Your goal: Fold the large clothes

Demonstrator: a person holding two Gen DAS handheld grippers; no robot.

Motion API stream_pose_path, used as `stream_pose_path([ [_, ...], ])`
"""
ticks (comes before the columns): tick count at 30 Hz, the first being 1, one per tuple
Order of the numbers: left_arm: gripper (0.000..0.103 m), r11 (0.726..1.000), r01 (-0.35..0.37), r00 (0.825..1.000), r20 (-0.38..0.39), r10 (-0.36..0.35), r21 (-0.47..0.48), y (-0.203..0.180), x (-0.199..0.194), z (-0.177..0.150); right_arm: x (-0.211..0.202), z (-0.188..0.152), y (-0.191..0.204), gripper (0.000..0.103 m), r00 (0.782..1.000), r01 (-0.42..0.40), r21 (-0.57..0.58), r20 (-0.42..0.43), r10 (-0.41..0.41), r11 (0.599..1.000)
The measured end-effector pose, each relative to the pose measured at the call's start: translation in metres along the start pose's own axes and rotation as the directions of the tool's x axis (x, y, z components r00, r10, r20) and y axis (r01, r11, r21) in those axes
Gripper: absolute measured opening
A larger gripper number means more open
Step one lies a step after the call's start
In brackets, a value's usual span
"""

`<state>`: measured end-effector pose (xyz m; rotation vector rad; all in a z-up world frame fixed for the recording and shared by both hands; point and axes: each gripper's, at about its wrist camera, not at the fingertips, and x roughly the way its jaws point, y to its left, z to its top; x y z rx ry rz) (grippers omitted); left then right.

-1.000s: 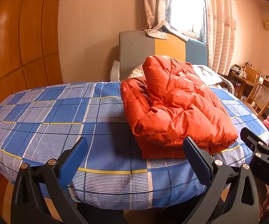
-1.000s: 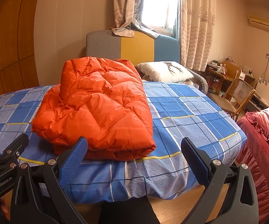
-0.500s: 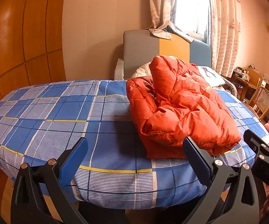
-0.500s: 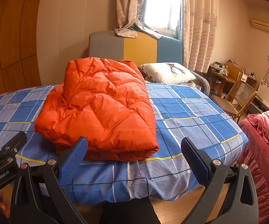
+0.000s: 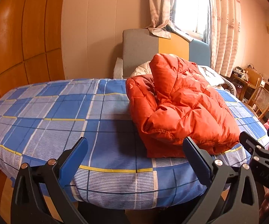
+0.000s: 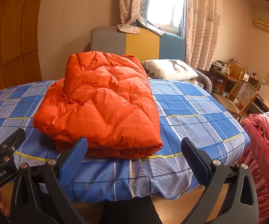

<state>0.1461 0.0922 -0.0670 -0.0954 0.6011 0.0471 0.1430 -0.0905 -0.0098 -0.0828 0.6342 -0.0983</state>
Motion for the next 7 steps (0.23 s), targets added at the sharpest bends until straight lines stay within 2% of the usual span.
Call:
stream_pose_path([
  [7, 0.101, 0.998, -0.026, 0.998, -0.051, 0.023, -0.057, 0.008, 0.013, -0.003, 0.006, 0.000, -0.001, 0.100, 1.000, -0.002, 0.000, -0.014, 0.002, 1.000],
])
